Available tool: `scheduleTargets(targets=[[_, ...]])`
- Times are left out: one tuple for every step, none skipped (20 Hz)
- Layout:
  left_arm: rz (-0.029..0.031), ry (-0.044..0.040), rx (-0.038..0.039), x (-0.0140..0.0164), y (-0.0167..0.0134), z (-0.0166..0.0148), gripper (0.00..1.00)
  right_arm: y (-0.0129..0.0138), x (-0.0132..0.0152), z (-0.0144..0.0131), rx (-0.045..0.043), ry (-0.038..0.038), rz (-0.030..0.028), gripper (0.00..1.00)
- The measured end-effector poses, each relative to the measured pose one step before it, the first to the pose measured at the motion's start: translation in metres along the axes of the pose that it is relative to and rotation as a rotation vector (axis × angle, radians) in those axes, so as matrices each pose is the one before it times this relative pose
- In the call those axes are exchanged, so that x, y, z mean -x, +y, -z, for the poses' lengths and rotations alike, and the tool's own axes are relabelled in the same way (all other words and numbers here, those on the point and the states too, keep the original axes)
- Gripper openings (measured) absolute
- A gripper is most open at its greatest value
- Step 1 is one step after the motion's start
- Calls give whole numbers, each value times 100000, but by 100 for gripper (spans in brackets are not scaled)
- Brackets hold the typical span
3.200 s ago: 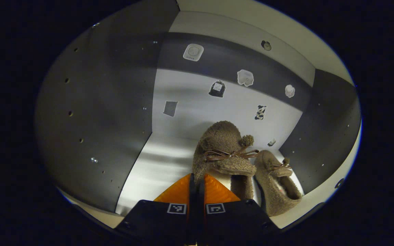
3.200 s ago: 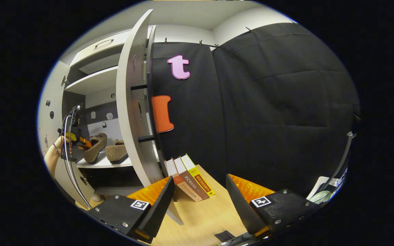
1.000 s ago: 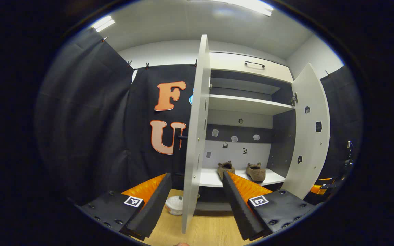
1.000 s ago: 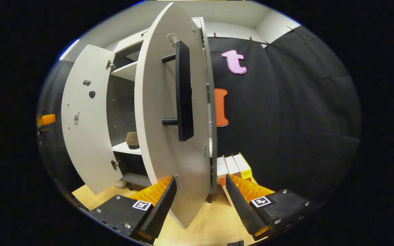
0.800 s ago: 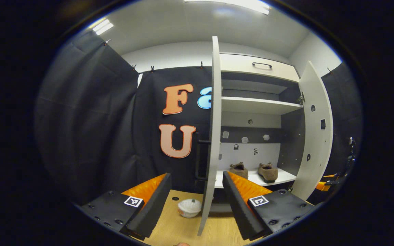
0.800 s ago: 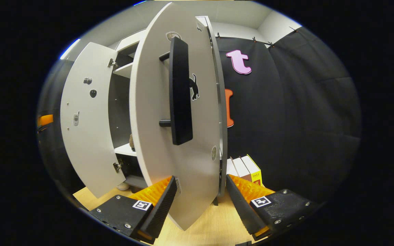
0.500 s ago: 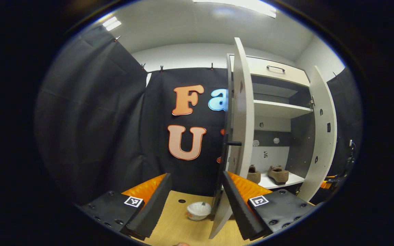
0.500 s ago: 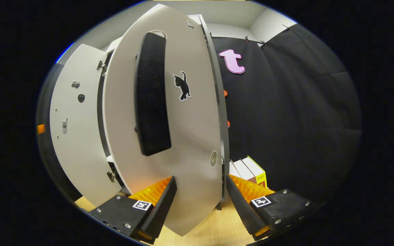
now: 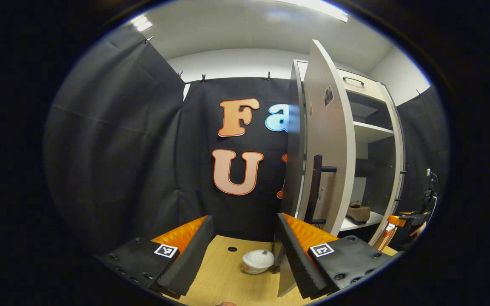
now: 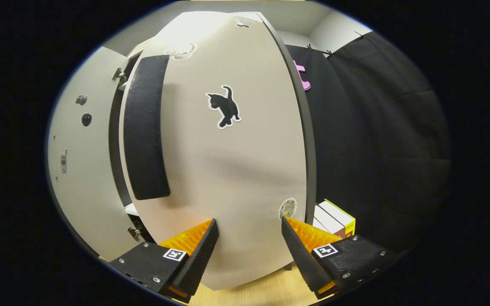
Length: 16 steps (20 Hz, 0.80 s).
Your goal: Grab one shoe with the right hand and put it into the shoe cabinet, grab the other shoe with the left hand and put it into the shoe cabinet; then close the right door with the right hand and the left door with the left hand.
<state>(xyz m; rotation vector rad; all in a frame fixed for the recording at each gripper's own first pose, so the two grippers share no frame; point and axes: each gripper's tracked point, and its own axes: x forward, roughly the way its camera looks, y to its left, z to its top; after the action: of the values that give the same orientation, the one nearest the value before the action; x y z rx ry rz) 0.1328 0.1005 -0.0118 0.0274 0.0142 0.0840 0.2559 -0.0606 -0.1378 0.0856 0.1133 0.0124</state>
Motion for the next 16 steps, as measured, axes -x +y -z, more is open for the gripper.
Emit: scheduleTargets(targets=[[1083, 471, 44, -175, 108, 217, 97, -187, -54, -137, -234, -422, 1247, 93], [1353, 579, -139, -297, 69, 245, 97, -12, 7, -23, -179, -1, 816, 92], [1438, 505, -267, -513, -28, 206, 96, 64, 2, 12, 337, 23, 653, 92], [1353, 770, -401, -463, -169, 351, 96, 9, -41, -56, 726, -30, 923, 92], [1367, 646, -471, -506, -168, 416, 97, 35, 0, -61, 1105, -57, 1225, 91], [1323, 600, -293, -592, -236, 329, 97, -4, 83, -59, 1098, 76, 1358, 91], [1809, 718, 152, -553, -455, 399, 97, 15, 81, -29, 676, 71, 1494, 91], [1398, 713, 488, -628, -419, 549, 97, -10, 74, -51, 838, -39, 1462, 92], [1554, 1344, 1123, -621, -385, 711, 96, -5, 121, -27, 1039, -73, 1461, 92], [1512, 1509, 1308, -615, -387, 810, 95, 33, 21, -73, 1139, -129, 1390, 91], [2013, 1121, 1211, -401, -580, 684, 95, 10, 69, -47, 1149, 26, 1195, 91], [2048, 949, 608, -386, -485, 595, 97, 5, -6, -61, 1345, 56, 916, 91], [1656, 1198, 73, -539, -330, 815, 97, -23, 100, -56, 1466, 213, 765, 91], [1442, 1341, -225, -634, -412, 576, 97, -2, 7, -73, 1148, 419, 326, 91], [1348, 1402, -181, -371, -443, 794, 97, 106, 202, -92, 270, 373, -365, 91], [1261, 1077, -54, -372, -384, 480, 94, 454, 156, -367, -1164, -319, -1186, 92]])
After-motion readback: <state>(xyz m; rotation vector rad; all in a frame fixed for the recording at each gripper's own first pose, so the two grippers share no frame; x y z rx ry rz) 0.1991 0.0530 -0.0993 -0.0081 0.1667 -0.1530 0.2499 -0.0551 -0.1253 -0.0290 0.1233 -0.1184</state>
